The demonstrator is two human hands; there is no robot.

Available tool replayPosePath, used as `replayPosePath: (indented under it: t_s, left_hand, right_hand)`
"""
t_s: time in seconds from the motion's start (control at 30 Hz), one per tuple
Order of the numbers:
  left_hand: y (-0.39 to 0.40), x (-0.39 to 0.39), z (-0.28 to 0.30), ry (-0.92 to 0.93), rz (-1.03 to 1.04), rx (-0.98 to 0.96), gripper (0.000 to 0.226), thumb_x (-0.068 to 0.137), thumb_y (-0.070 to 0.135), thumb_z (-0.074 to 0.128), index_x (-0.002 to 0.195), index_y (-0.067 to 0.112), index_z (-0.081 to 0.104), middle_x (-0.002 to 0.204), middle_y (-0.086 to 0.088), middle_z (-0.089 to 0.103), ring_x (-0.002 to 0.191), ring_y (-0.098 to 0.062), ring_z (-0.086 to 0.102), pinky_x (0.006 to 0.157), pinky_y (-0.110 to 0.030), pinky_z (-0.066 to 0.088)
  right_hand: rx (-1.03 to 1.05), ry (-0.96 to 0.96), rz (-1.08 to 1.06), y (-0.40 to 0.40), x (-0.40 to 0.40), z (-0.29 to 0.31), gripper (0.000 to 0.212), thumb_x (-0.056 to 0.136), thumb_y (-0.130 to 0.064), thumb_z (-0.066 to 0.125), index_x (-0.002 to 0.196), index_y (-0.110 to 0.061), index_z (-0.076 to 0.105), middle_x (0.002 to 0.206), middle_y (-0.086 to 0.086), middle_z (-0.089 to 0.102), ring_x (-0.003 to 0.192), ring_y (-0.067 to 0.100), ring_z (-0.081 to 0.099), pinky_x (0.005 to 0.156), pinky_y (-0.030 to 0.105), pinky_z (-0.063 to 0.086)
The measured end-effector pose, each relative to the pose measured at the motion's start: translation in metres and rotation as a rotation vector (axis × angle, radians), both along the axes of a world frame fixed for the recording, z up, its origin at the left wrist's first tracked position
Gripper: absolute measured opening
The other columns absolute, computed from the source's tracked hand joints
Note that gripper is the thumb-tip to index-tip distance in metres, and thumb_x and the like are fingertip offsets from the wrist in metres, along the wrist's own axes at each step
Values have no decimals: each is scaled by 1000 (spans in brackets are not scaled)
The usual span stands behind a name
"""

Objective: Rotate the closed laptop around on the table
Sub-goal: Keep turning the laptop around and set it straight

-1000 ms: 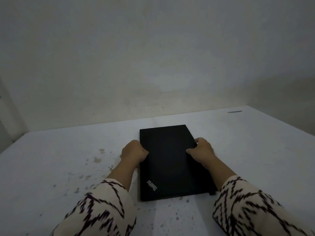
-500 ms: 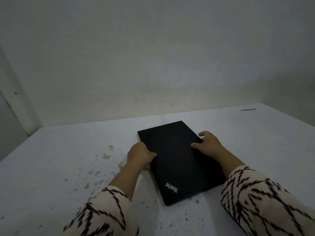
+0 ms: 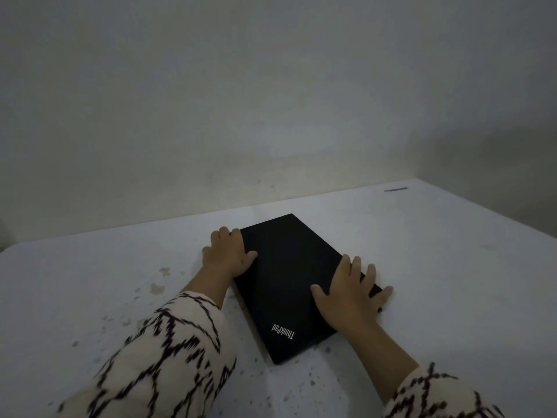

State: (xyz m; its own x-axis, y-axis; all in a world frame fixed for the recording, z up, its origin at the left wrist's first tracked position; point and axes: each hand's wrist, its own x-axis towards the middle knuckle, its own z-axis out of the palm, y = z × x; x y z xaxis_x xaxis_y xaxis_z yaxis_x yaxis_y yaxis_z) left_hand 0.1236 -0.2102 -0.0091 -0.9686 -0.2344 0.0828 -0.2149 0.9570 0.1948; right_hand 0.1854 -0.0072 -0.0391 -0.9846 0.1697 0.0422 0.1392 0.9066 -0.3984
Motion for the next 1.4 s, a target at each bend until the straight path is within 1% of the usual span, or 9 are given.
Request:
replayPosePath:
  t_s: [0.17,0.3,0.5,0.63,0.77,0.93,1.2,1.3,1.4]
  left_hand:
    - [1,-20,-2,-70,-68,73,61,87,48,53,132,10,37,141,-15,41,131,-33,36,104,-50,39]
    - [-4,-35,-3,-124,-47,133,71,84,55,53,134,8,36,140,-17,43,130,-33,40,105,-50,38]
    - [-15,-54,0,-214,-49,149,75,79,62,54,132,10,43,137,-16,46,125,-34,46,106,-50,39]
    - [-17,-54,-1,-195,-13,67,80,76,69,51,130,11,46,133,-16,46,122,-34,46,103,-48,42]
    - [-21,-47,-4,-157,34,52,84,74,73,49,129,10,48,133,-18,44,123,-35,42,99,-43,41]
    - [-34,-32,-3,-153,84,67,83,74,74,49,126,9,51,132,-18,45,122,-35,42,98,-43,42]
    - [-48,2,-12,-91,182,89,78,74,73,50,118,8,52,126,-17,49,118,-34,45,97,-45,45]
    - [-49,12,-13,-88,201,99,80,73,74,50,119,8,51,125,-16,49,117,-35,47,96,-44,46]
    - [-48,13,-10,-83,180,106,76,76,69,51,120,6,51,123,-17,52,113,-34,51,95,-45,48]
  right_hand:
    - [-99,30,-51,-3,9,-6,86,88,-50,44,149,-14,-4,161,4,2,146,31,-5,110,67,-2]
    - [-200,124,-71,-3,10,-8,77,88,-41,49,149,-20,8,155,-1,23,145,23,9,110,66,-5]
    - [-261,199,-92,-3,9,-8,65,87,-35,51,143,-23,22,147,-5,33,142,17,14,112,63,-3]
    - [-266,214,-91,-1,8,-7,61,89,-29,51,144,-25,24,154,-6,25,143,16,11,112,63,-2]
    - [-298,238,-80,5,2,-5,59,90,-11,46,145,-23,27,157,-4,22,144,17,10,114,60,-1]
    - [-288,259,-54,12,-14,0,60,86,3,43,143,-16,33,156,1,25,143,21,15,117,52,10]
    - [-302,250,106,25,-36,8,59,88,7,41,145,-4,28,157,11,23,143,26,16,119,36,15]
    - [-315,219,99,27,-35,9,57,90,3,42,145,0,25,156,15,21,143,29,14,119,35,13]
    - [-321,142,2,22,-26,8,61,91,-7,45,146,1,19,158,18,9,144,33,6,119,40,12]
